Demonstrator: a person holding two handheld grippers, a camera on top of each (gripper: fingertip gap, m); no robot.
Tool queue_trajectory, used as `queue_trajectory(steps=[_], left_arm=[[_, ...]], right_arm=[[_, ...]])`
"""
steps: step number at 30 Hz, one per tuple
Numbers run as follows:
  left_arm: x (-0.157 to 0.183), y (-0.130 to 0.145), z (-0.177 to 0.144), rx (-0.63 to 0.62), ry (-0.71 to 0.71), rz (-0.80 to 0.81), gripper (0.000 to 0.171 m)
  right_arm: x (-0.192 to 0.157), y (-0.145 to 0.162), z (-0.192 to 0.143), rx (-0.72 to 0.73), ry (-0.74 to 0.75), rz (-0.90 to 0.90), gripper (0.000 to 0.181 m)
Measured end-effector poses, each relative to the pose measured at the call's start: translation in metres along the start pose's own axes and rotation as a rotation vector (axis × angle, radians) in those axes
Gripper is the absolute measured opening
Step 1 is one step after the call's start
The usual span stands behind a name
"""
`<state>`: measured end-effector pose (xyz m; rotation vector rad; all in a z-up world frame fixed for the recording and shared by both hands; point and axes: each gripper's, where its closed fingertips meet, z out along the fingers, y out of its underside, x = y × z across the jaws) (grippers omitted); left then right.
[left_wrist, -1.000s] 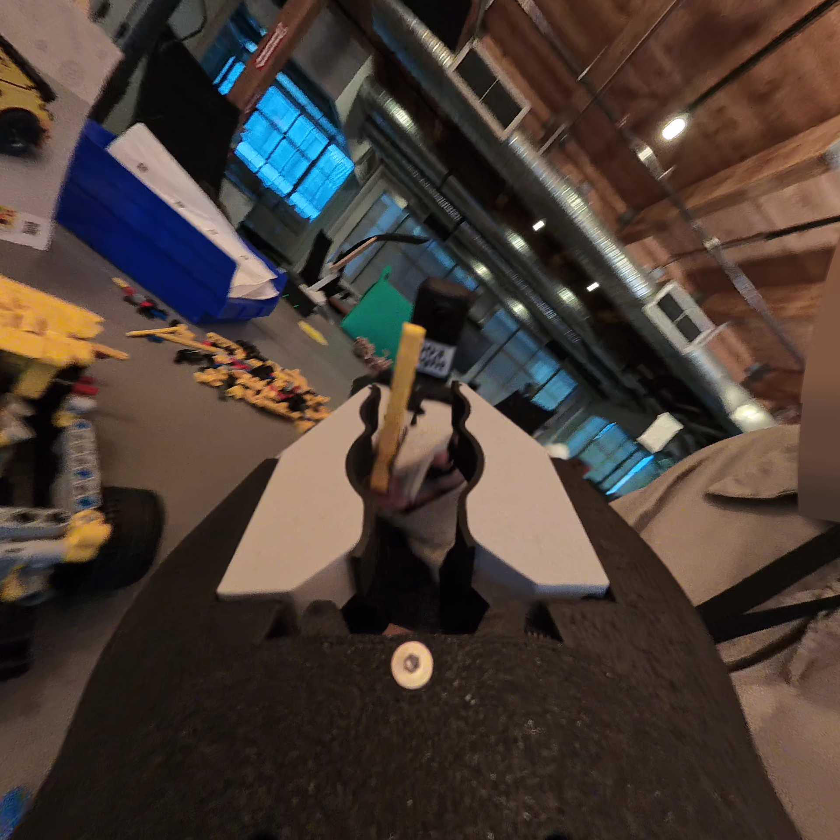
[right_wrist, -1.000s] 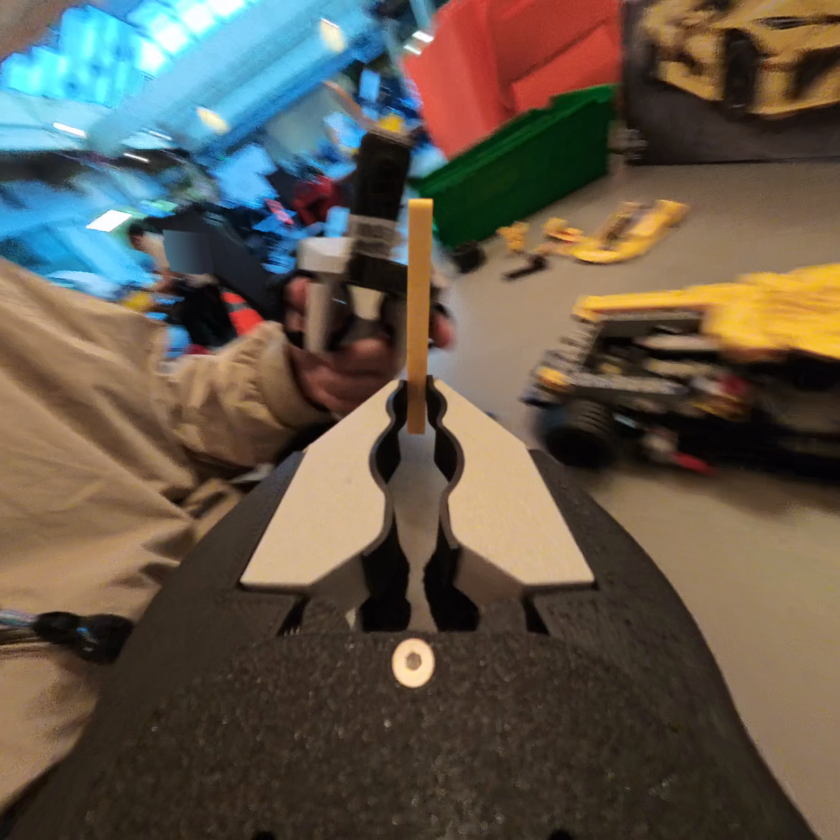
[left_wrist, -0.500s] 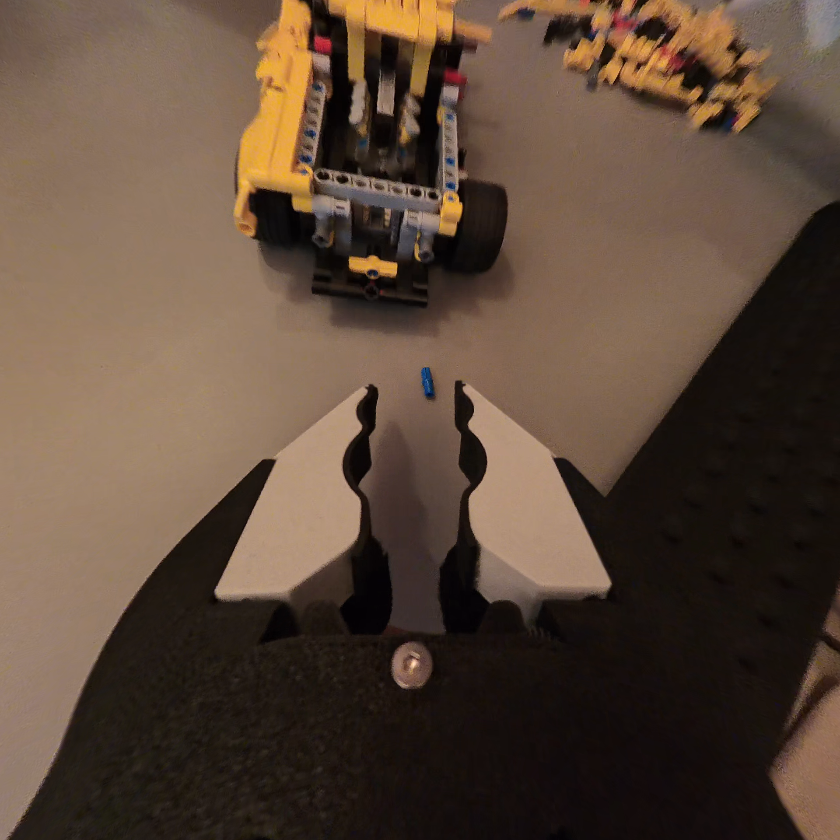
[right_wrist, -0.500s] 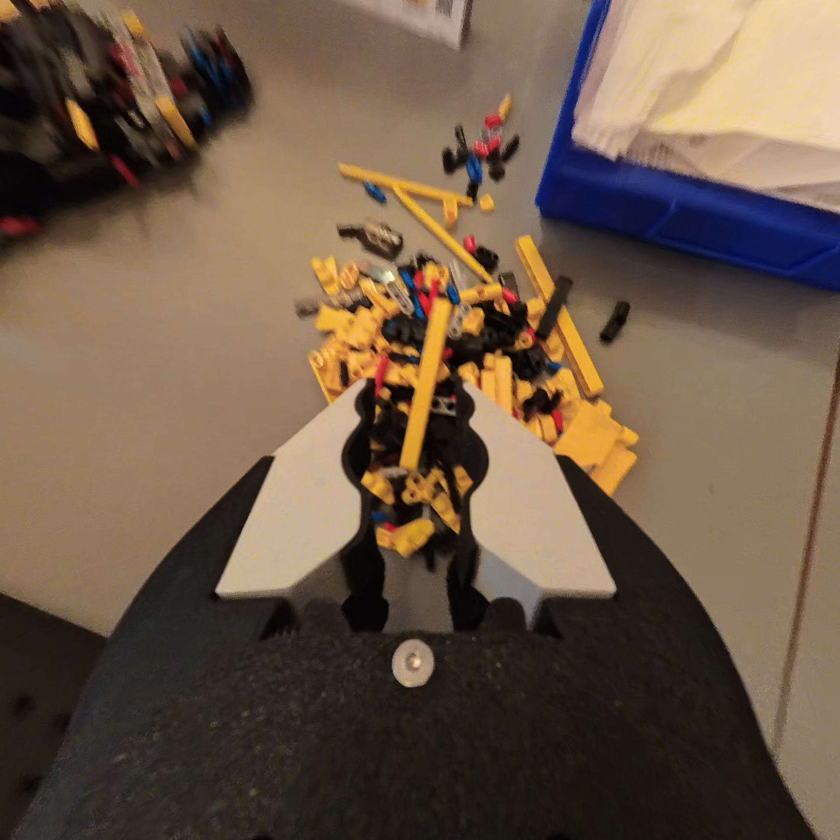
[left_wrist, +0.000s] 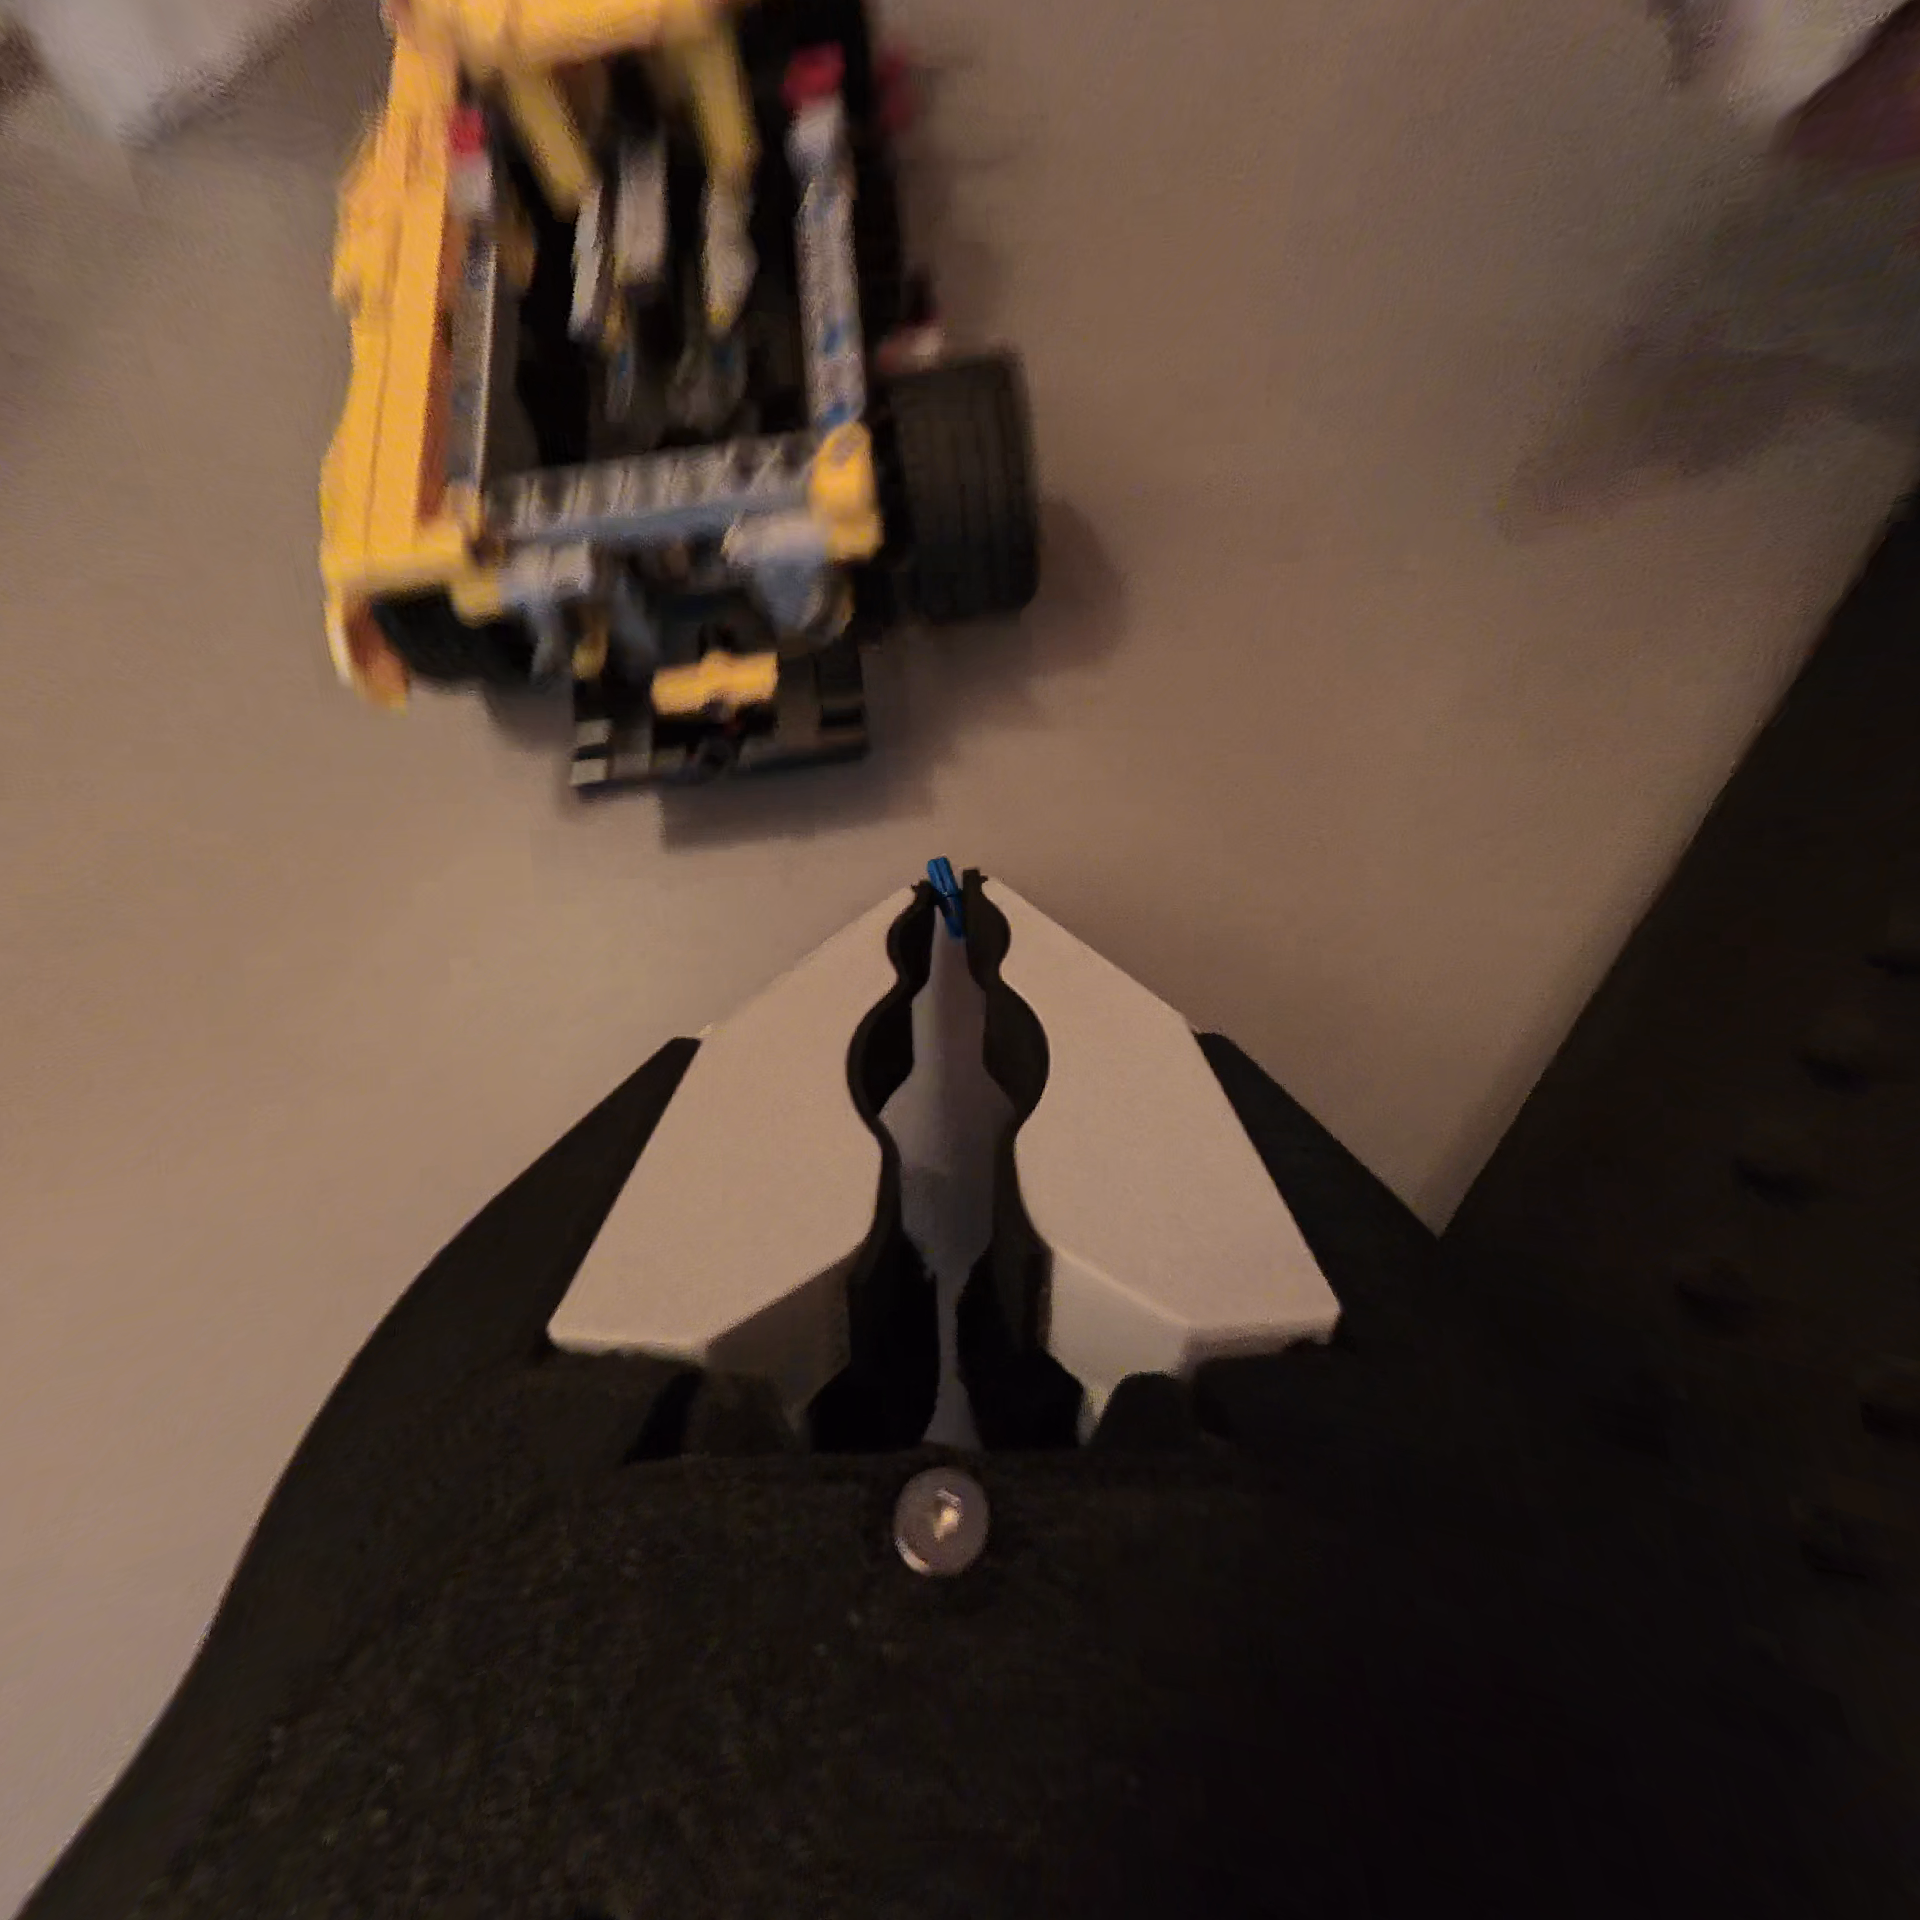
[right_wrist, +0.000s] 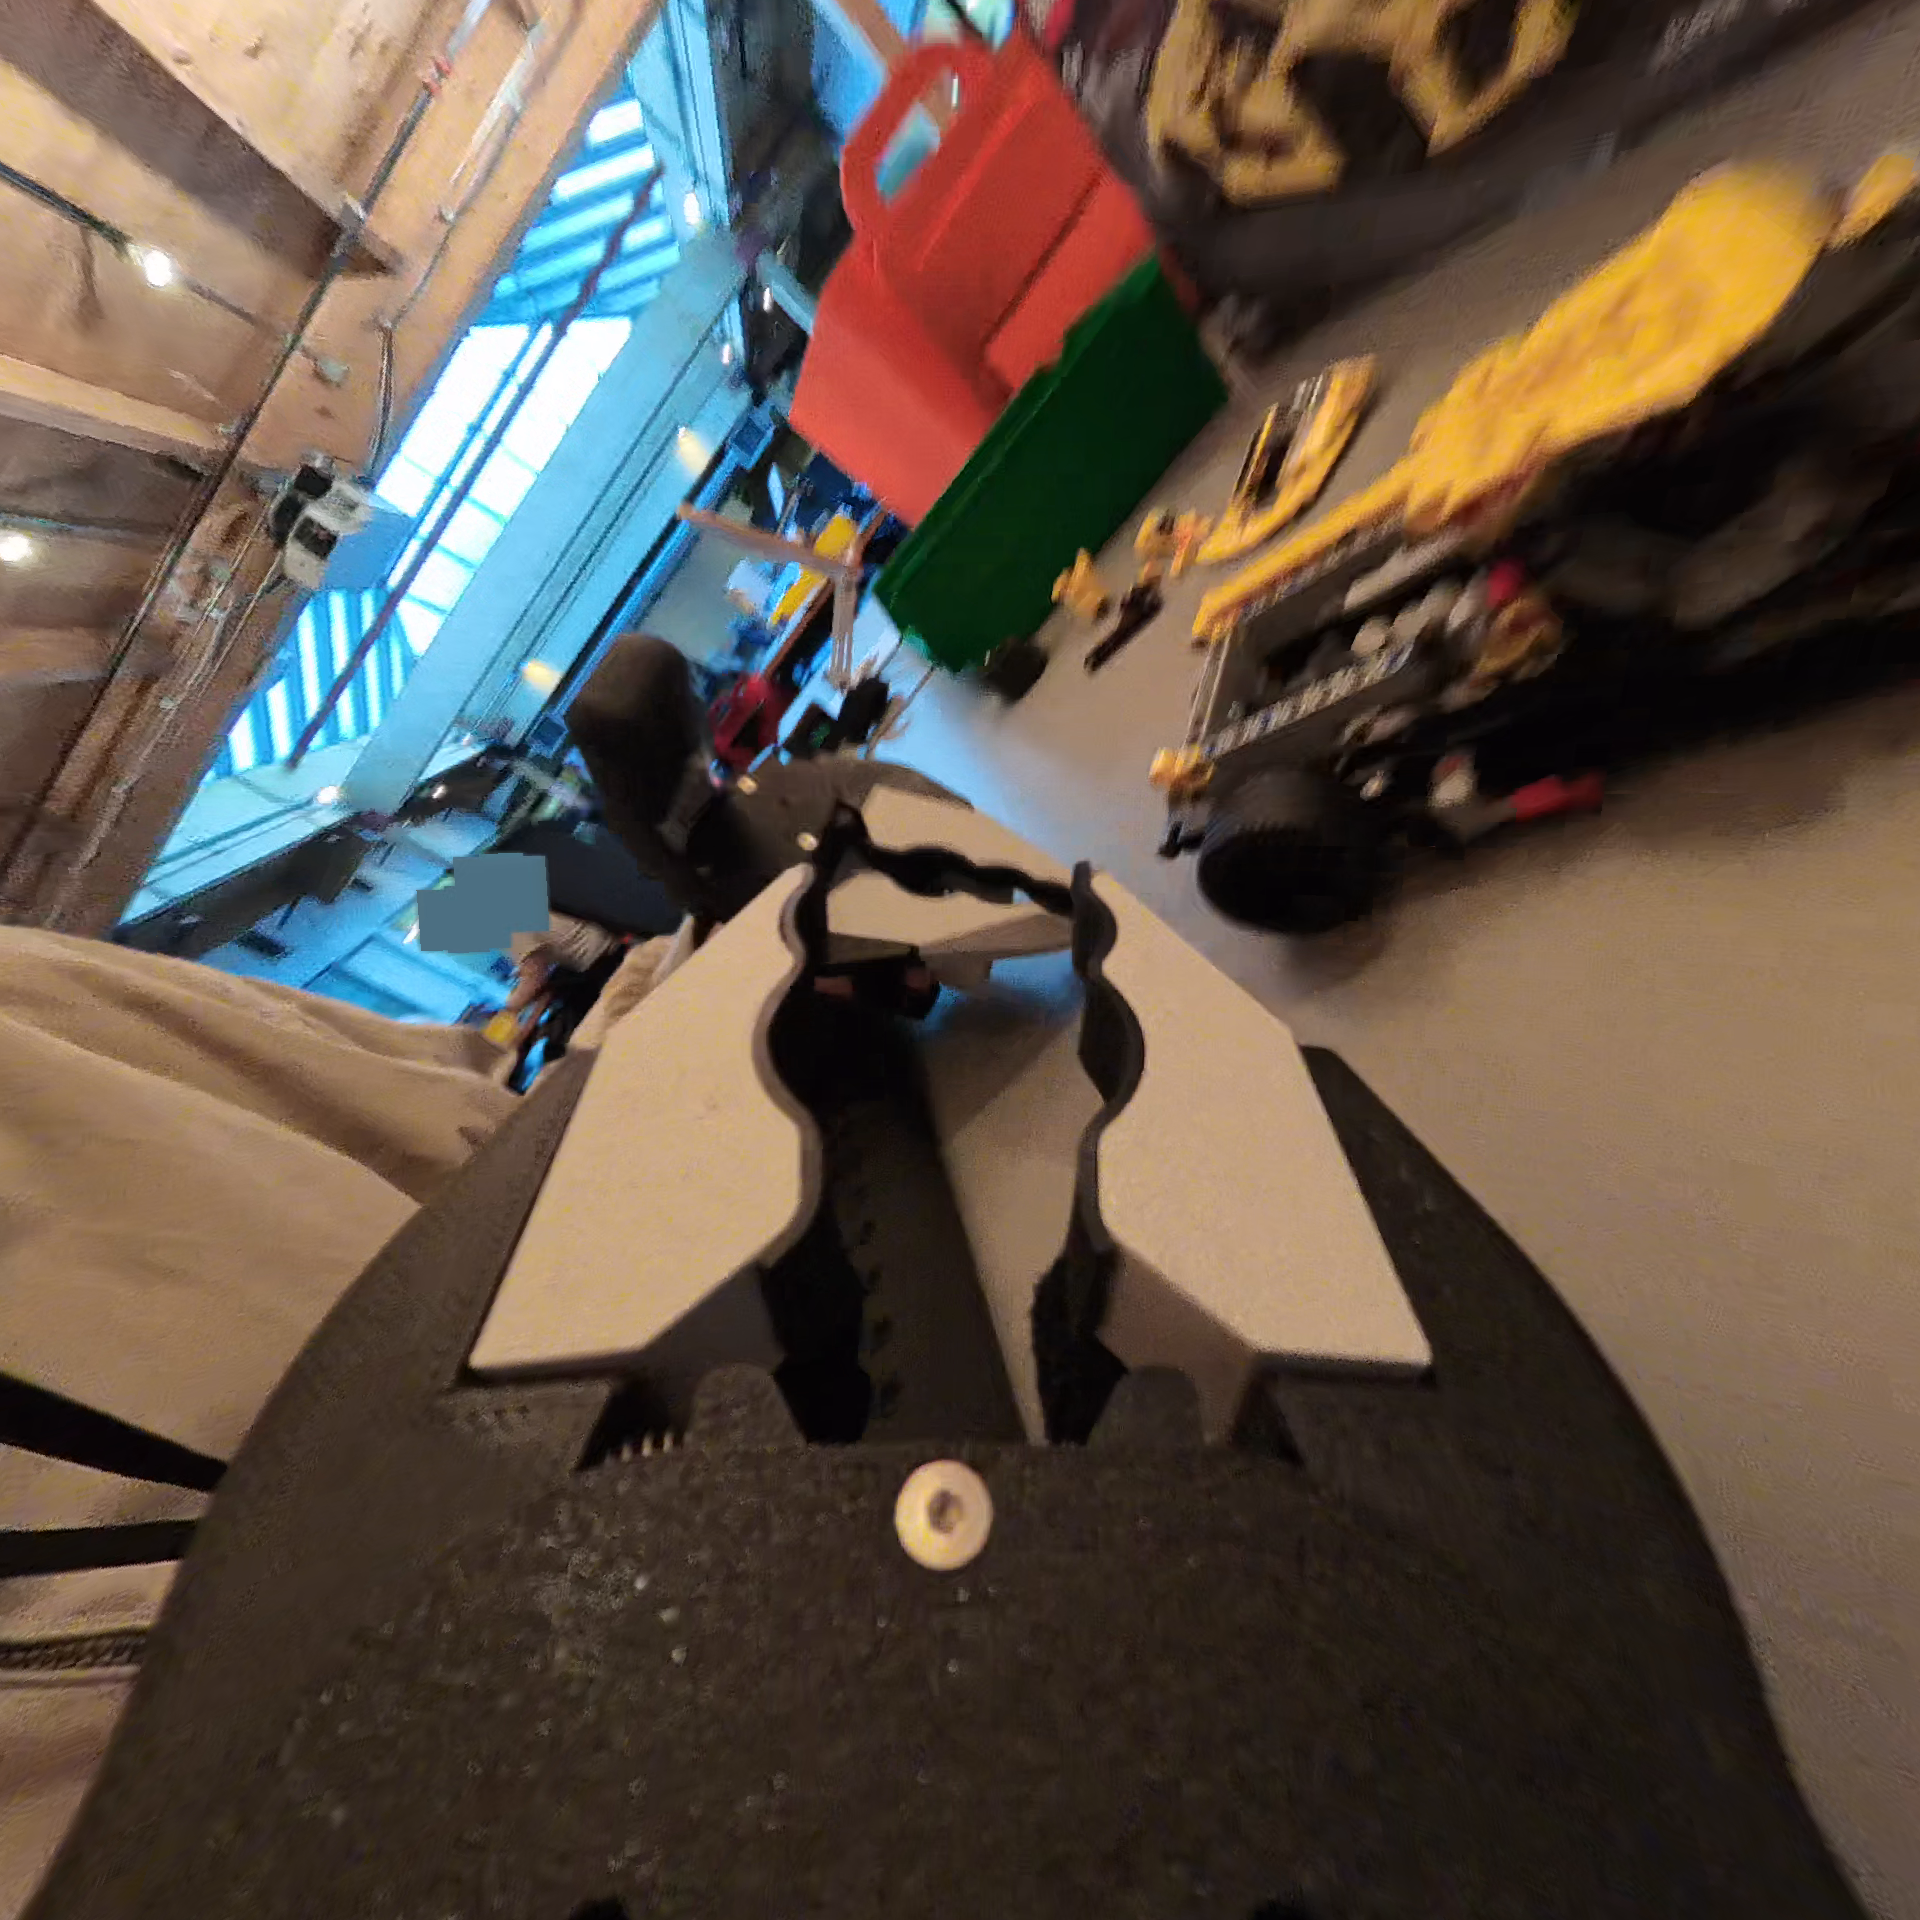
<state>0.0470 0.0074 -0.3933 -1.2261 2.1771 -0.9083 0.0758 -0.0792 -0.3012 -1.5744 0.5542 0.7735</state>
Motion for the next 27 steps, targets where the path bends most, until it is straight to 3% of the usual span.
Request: queue_trajectory(steps=[4,6,10,16,22,25,27], left_arm=[[0.027,-0.064,-0.033,0.378,-0.074,0.284,0.004],[0.040,-0.082,-0.048,0.508,-0.101,0.396,0.004],[0.049,-0.083,-0.047,0.503,-0.092,0.461,0.004],[0.055,-0.084,-0.047,0.510,-0.071,0.468,0.004],[0.062,-0.080,-0.043,0.493,-0.036,0.478,0.004],[0.061,-0.080,-0.043,0.487,-0.057,0.491,0.004],[0.059,-0.082,-0.045,0.500,-0.070,0.479,0.004]], right_arm=[[-0.013,0.028,0.028,-0.141,-0.134,0.120,0.045],[-0.027,0.030,0.032,-0.169,-0.245,0.176,0.034],[-0.022,0.028,0.033,-0.154,-0.233,0.179,0.021],[-0.022,0.033,0.037,-0.180,-0.209,0.127,0.019],[-0.025,0.027,0.035,-0.145,-0.227,0.111,0.000],[-0.022,0.032,0.035,-0.175,-0.211,0.105,0.000],[-0.024,0.029,0.036,-0.157,-0.219,0.109,0.017]])
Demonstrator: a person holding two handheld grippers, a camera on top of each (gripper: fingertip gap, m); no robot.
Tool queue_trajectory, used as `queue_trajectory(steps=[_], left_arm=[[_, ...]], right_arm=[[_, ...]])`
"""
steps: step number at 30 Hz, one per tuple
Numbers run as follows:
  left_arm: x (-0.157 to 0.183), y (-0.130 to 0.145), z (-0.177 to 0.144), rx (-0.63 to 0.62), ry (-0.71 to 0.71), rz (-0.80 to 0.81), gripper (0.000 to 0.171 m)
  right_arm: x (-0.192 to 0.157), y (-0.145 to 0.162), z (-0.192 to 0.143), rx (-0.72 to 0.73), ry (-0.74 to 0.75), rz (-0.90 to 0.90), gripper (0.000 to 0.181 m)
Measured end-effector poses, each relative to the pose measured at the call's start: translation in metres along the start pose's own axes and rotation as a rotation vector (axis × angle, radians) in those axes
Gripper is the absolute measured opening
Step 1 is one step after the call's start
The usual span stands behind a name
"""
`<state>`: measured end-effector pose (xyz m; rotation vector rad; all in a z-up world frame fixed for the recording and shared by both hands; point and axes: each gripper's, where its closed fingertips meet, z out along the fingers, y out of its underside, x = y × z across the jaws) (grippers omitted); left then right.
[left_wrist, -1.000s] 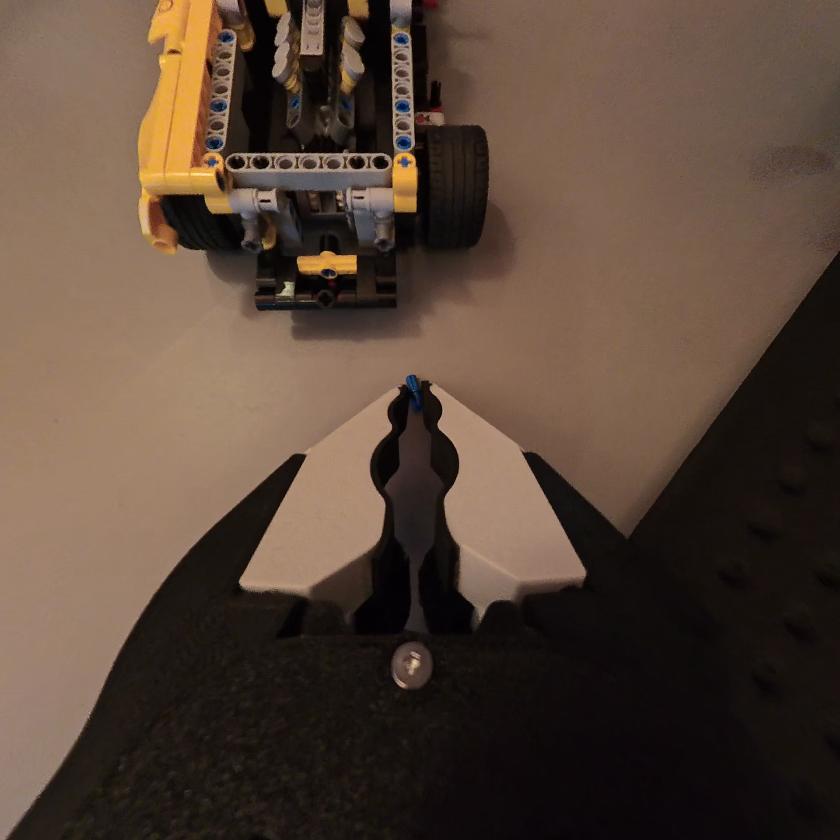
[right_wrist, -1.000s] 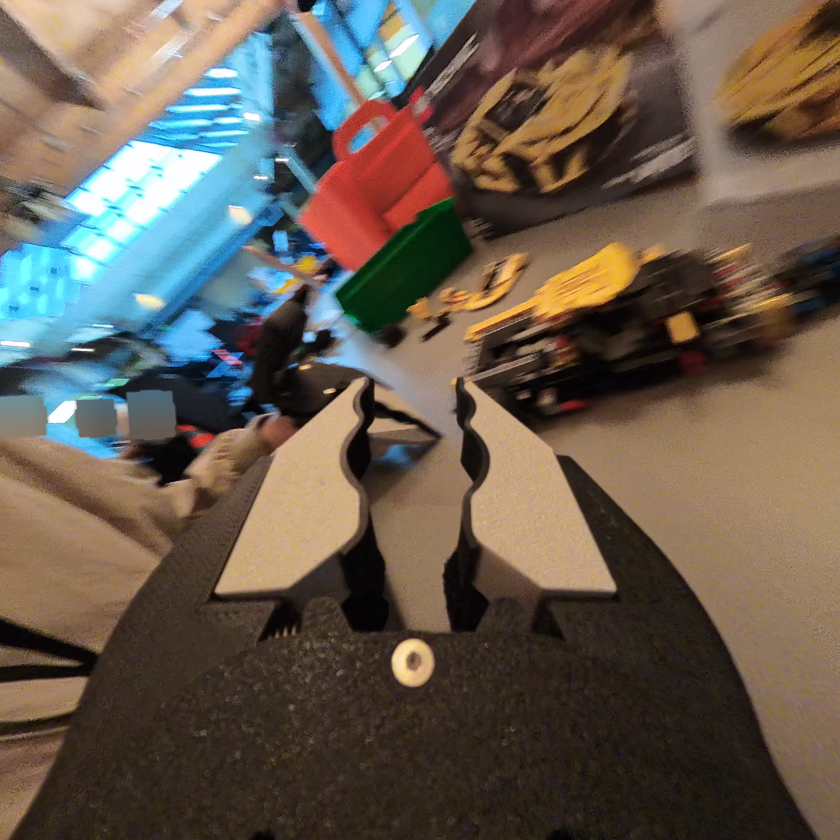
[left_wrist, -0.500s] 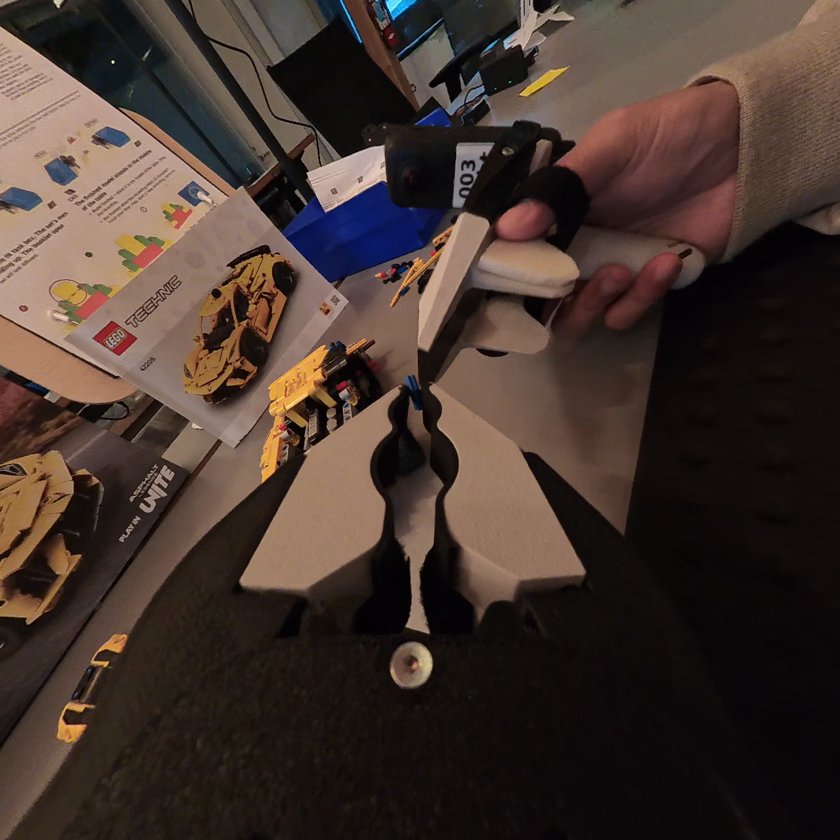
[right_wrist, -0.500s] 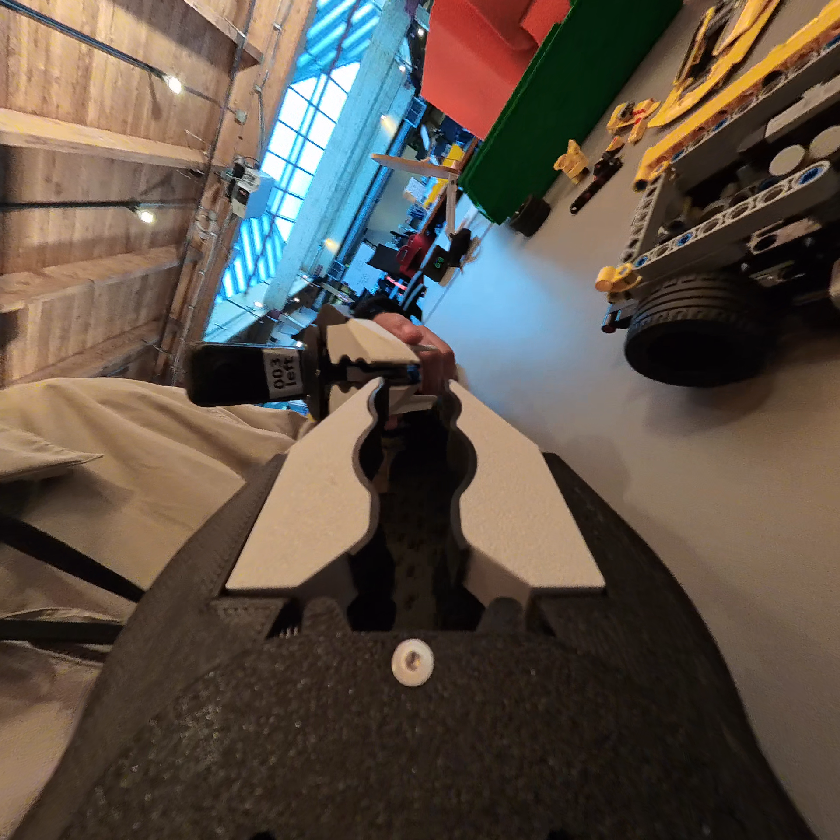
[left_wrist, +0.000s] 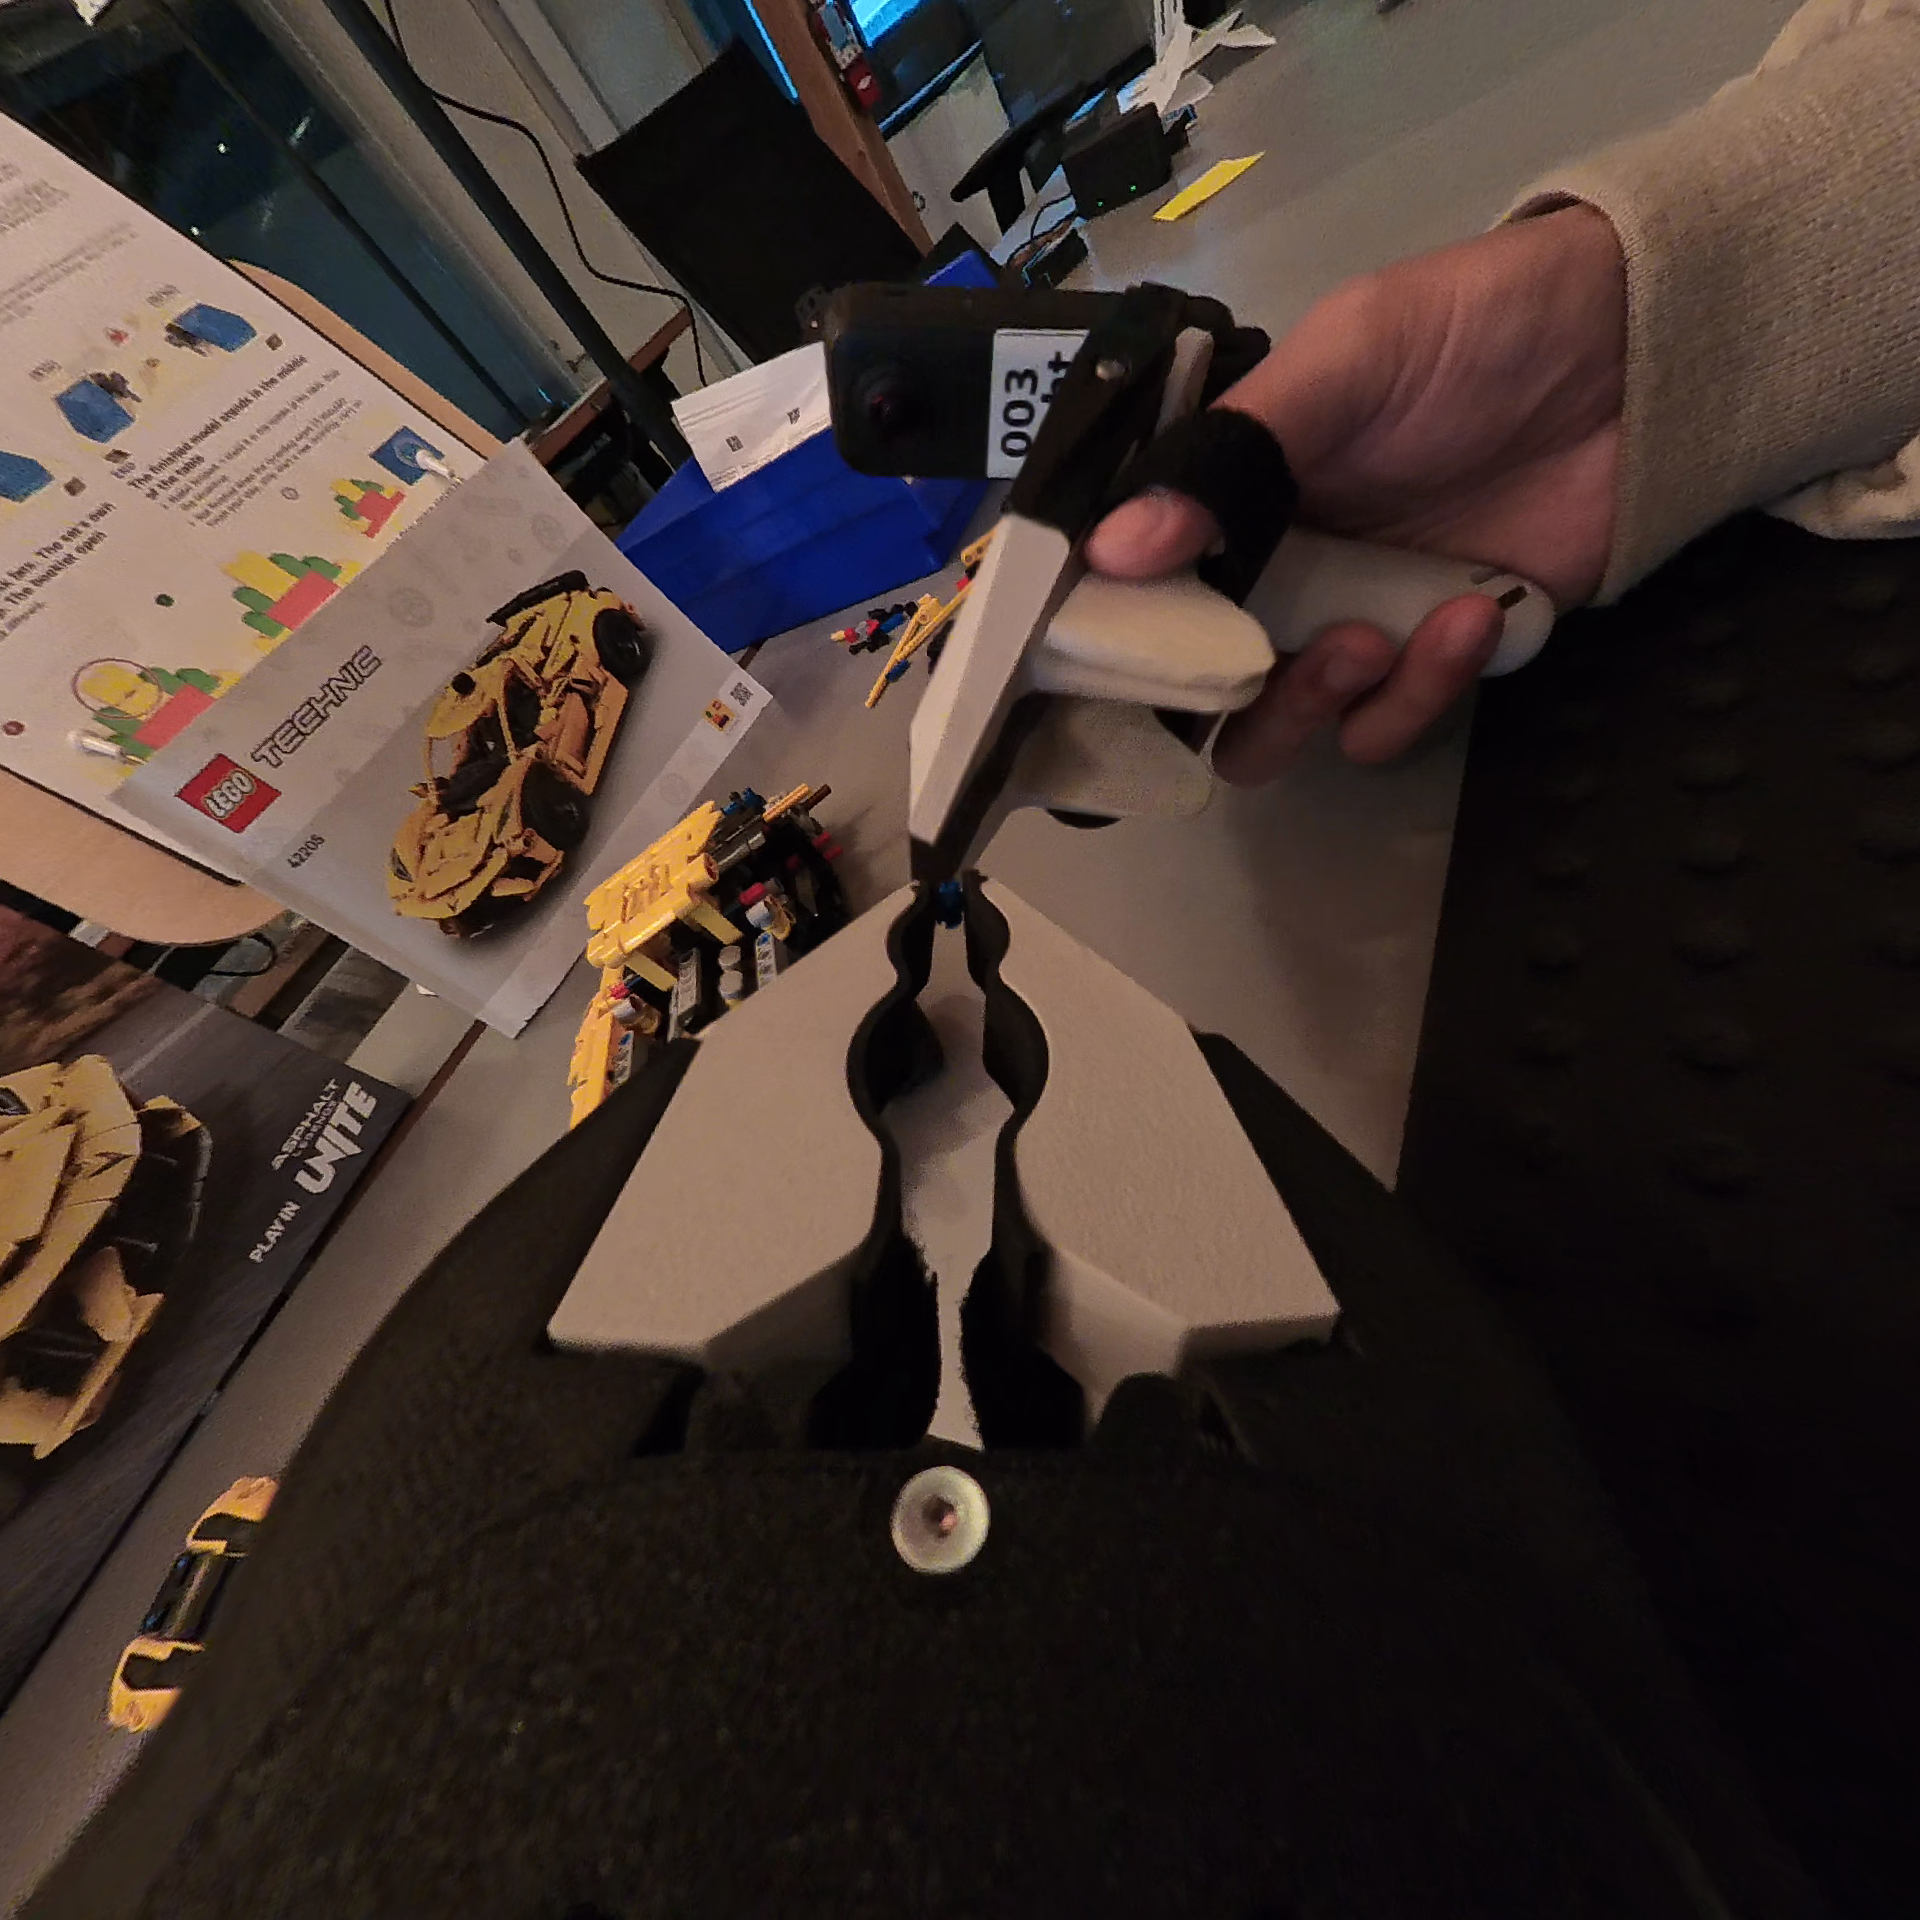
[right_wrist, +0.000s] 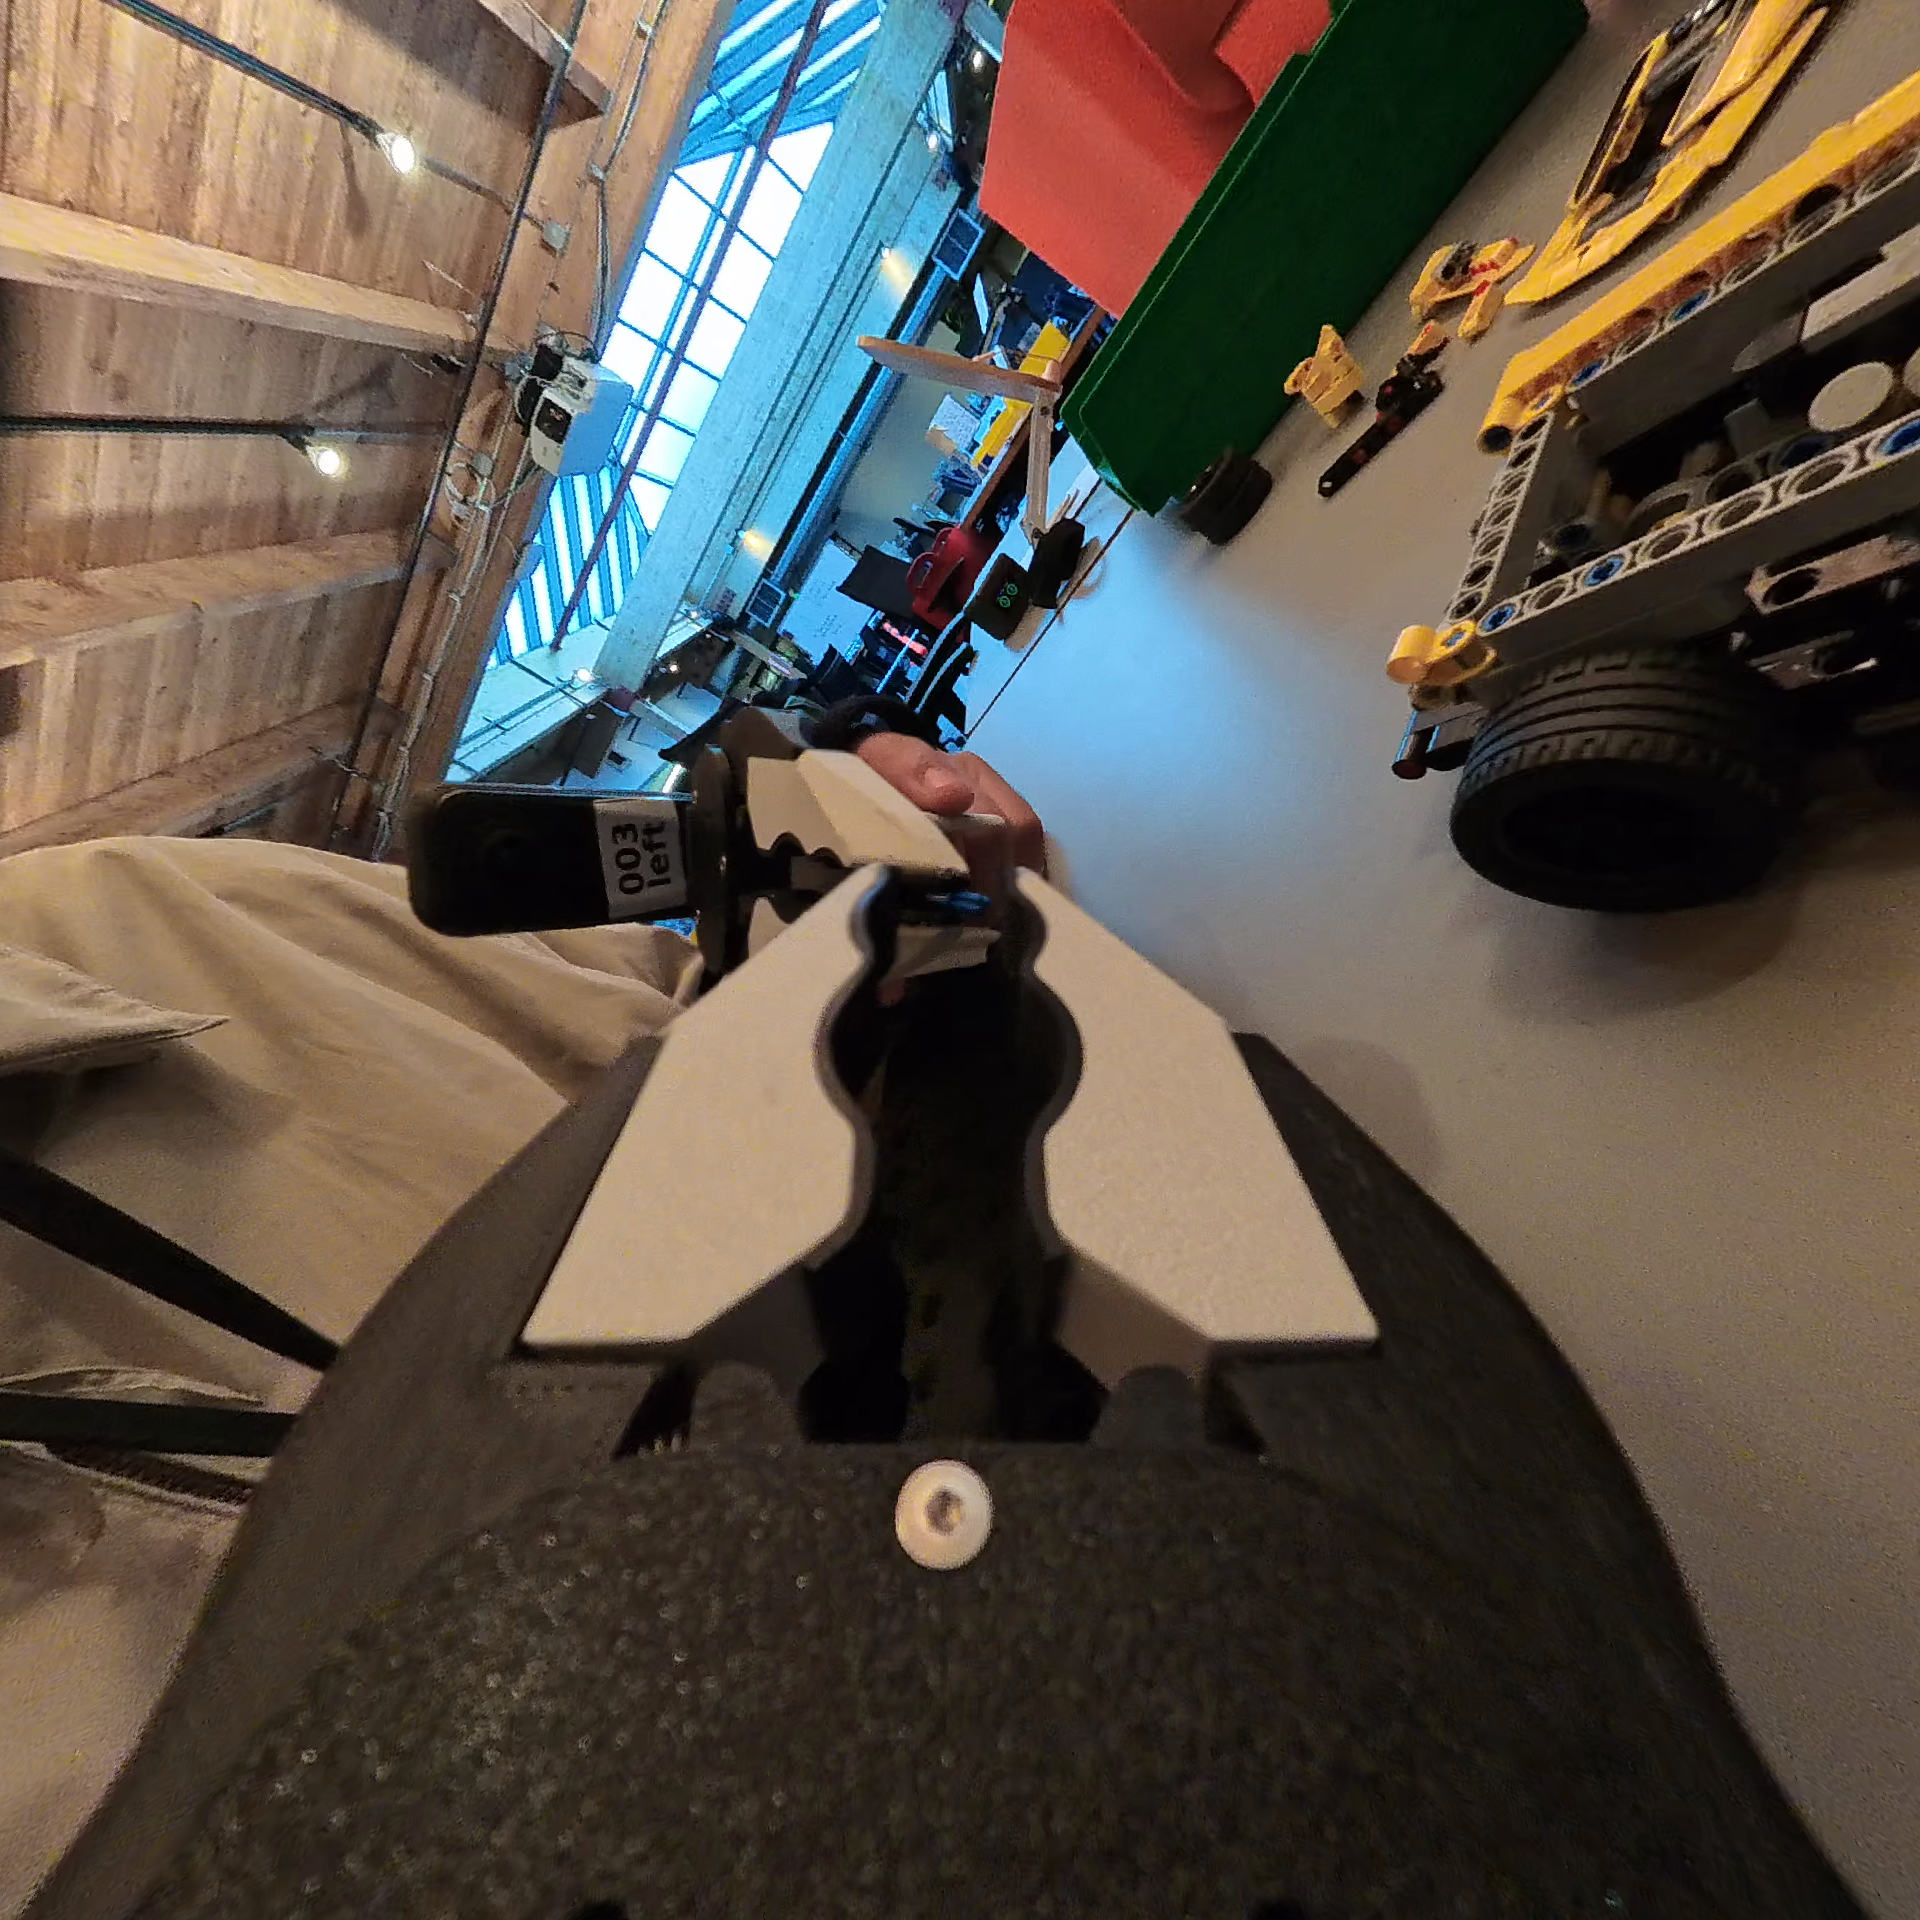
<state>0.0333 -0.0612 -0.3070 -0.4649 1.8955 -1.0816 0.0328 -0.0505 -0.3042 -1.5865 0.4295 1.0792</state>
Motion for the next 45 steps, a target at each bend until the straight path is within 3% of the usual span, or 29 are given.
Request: queue_trajectory(steps=[6,10,15,20,24,28,31,34,36,39,45], left_arm=[[-0.001,0.002,-0.001,-0.005,0.002,-0.010,0.004],[0.000,-0.003,-0.002,0.022,0.005,-0.003,0.004],[0.003,-0.008,-0.004,0.055,0.018,0.000,0.004],[0.004,-0.003,-0.001,0.031,0.013,0.005,0.004],[0.005,0.020,0.006,-0.085,0.070,-0.181,0.008],[-0.010,0.039,0.004,-0.135,0.061,-0.372,0.011],[-0.019,0.051,0.000,-0.163,0.031,-0.426,0.011],[-0.021,0.061,-0.001,-0.205,0.010,-0.435,0.011],[-0.021,0.063,0.000,-0.218,0.002,-0.425,0.011],[-0.020,0.063,0.000,-0.218,0.004,-0.422,0.011],[-0.021,0.075,0.000,-0.280,-0.032,-0.380,0.011]], right_arm=[[0.008,0.005,0.001,-0.026,0.037,0.005,0.019],[-0.006,0.007,0.003,-0.034,-0.090,0.096,0.017],[-0.008,0.008,0.001,-0.039,-0.134,0.146,0.005],[-0.003,0.009,0.000,-0.050,-0.099,0.140,0.002],[0.023,0.006,-0.007,-0.052,0.094,0.057,0.002],[0.055,-0.039,-0.070,0.095,0.467,-0.156,0.002],[0.077,-0.078,-0.170,0.165,0.935,-0.345,0.002],[0.090,-0.089,-0.256,0.066,1.263,-0.400,0.002],[0.094,-0.088,-0.282,0.014,1.301,-0.362,0.003],[0.094,-0.091,-0.299,0.048,1.283,-0.334,0.002],[0.082,-0.101,-0.287,0.184,1.115,-0.276,0.015]])
